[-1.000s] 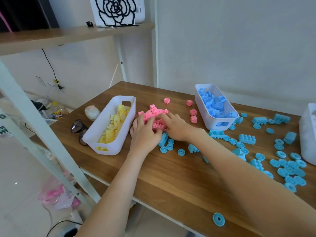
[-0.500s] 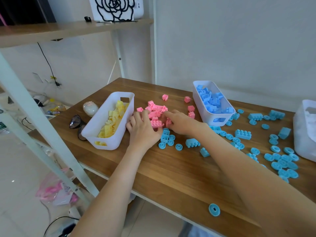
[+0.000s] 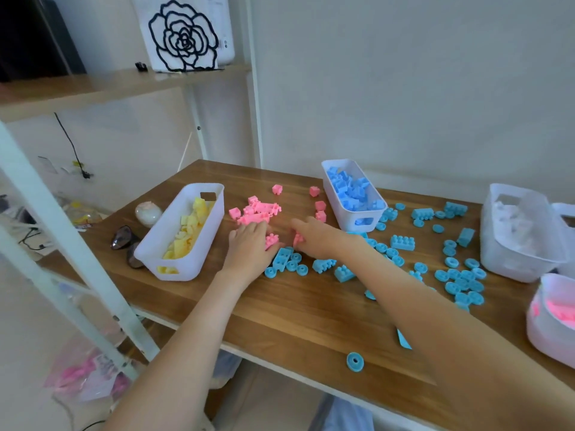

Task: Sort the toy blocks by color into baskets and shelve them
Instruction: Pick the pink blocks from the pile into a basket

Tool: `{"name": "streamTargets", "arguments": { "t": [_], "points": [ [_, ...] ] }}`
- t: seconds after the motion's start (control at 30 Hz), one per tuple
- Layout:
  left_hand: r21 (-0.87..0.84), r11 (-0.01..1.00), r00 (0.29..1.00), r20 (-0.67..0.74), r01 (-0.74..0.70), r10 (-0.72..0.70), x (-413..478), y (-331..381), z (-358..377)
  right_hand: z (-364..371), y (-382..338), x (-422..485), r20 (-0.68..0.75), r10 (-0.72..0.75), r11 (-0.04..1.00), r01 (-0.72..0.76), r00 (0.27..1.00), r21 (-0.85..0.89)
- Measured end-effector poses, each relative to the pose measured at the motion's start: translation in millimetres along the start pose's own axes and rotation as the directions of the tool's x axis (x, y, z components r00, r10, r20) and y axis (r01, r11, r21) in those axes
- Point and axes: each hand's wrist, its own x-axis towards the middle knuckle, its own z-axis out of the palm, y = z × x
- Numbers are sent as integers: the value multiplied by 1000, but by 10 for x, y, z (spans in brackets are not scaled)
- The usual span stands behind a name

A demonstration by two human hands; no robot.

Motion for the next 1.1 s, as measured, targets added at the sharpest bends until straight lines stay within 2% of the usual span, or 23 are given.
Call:
{"name": "streamTargets", "arguments": {
  "t": [0.1,0.23,0.33,0.43,0.53,0.6,0.73,0.8,0.87,1.0,1.07,1.1],
  "points": [
    [-29,1000,996,-95,-1,-2,-29,119,-74,-66,37,-114,-124,0,995,12,992,101],
    [-150,985,968,-223,81,-114,-63,383,-241,-145,143,-285,-300,-1,976,67,954,209],
    [-235,971,967,-232,54,-110,-109,639,-322,-233,229,-547,-320,-24,960,111,947,256],
    [-307,951,983,-182,-35,-22,-202,921,-333,-355,304,-970,-277,-35,966,103,960,235],
    [-369,920,988,-132,-129,86,-314,1248,-289,-457,423,-1451,-324,-3,979,68,946,190],
    [-433,880,981,-106,-195,165,-387,1510,-237,-491,556,-1811,-359,52,968,42,932,249],
    [-628,725,955,-117,-284,273,-494,2112,-195,-498,905,-2617,-400,209,905,-22,892,426],
    [-649,681,927,-107,-339,359,-556,2407,-160,-477,1128,-2943,-399,312,876,-99,862,472],
    [-658,644,881,-67,-391,468,-656,2756,-96,-465,1375,-3267,-422,422,832,-158,802,532],
    [-677,587,767,52,-444,640,-804,3446,73,-471,1775,-3700,-406,561,772,-279,721,571],
    [-648,611,703,160,-455,693,-818,3705,171,-443,1936,-3785,-363,591,769,-368,721,522],
    [-575,639,659,214,-511,721,-809,3803,228,-425,2000,-3804,-359,605,768,-401,711,499]
  ]
}}
